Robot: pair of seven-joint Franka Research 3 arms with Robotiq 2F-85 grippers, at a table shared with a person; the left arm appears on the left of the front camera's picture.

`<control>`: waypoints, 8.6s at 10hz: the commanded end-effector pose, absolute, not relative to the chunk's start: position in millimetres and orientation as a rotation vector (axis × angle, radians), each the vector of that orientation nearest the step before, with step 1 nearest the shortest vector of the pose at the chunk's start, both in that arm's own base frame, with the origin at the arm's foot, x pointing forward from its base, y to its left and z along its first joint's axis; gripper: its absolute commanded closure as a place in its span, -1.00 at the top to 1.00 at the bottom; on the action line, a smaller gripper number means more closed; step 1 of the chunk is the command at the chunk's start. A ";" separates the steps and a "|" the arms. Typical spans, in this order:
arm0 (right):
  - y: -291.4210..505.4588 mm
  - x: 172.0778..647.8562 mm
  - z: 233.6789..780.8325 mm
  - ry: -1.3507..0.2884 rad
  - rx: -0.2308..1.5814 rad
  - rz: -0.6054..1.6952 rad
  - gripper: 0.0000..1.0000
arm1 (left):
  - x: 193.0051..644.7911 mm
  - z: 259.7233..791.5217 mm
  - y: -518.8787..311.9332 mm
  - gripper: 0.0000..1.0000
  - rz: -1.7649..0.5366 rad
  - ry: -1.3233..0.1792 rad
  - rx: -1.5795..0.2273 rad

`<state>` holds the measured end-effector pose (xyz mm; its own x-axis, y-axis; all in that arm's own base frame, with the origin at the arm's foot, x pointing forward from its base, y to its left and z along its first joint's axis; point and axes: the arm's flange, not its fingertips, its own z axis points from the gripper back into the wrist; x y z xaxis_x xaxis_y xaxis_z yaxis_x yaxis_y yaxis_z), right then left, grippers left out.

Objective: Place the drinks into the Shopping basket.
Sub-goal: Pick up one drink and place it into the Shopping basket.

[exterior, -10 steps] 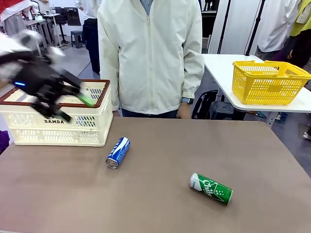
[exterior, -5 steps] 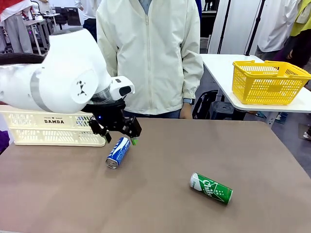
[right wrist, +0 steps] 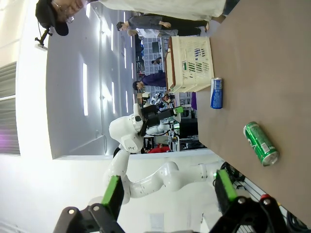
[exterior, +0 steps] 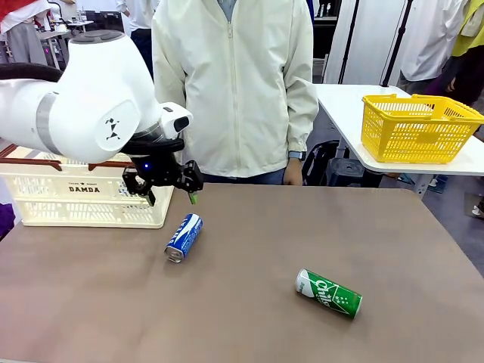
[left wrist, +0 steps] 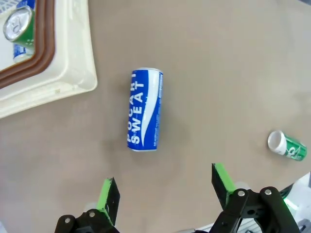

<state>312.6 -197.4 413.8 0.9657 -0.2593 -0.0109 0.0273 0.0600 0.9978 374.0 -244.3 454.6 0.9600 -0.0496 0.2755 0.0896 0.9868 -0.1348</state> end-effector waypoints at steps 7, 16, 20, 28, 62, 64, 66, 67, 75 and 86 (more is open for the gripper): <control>-198.2 311.1 417.3 -0.180 1.499 -0.216 1.00 | 414.8 373.7 -264.6 1.00 -0.027 -0.168 -0.064; -198.2 311.1 417.3 -0.180 1.499 -0.216 1.00 | 424.8 350.3 -259.1 1.00 -0.445 -0.191 -0.130; -198.2 311.1 417.3 -0.180 1.499 -0.216 1.00 | 430.4 326.3 -257.8 1.00 -0.377 -0.209 -0.096; -198.2 311.1 417.3 -0.180 1.499 -0.216 1.00 | 426.4 291.3 -269.0 -1.00 -0.415 -0.193 -0.026; -198.2 311.1 417.3 -0.180 1.499 -0.216 1.00 | 560.5 412.3 23.8 1.00 -0.052 -0.291 -0.012; -198.2 311.1 417.3 -0.180 1.499 -0.216 1.00 | 556.8 420.7 23.3 1.00 -0.051 -0.318 -0.016; -198.2 311.1 417.3 -0.180 1.499 -0.216 1.00 | 542.7 456.0 22.4 1.00 -0.010 -0.405 -0.087; -198.2 311.1 417.3 -0.180 1.499 -0.216 1.00 | 529.2 485.6 25.4 1.00 0.036 -0.474 -0.134; -198.2 311.1 417.3 -0.180 1.499 -0.216 1.00 | 308.0 524.7 132.3 1.00 -0.123 -0.314 -1.306; -198.2 311.1 417.3 -0.180 1.499 -0.216 1.00 | 270.0 485.0 175.1 1.00 -0.101 -0.296 -1.473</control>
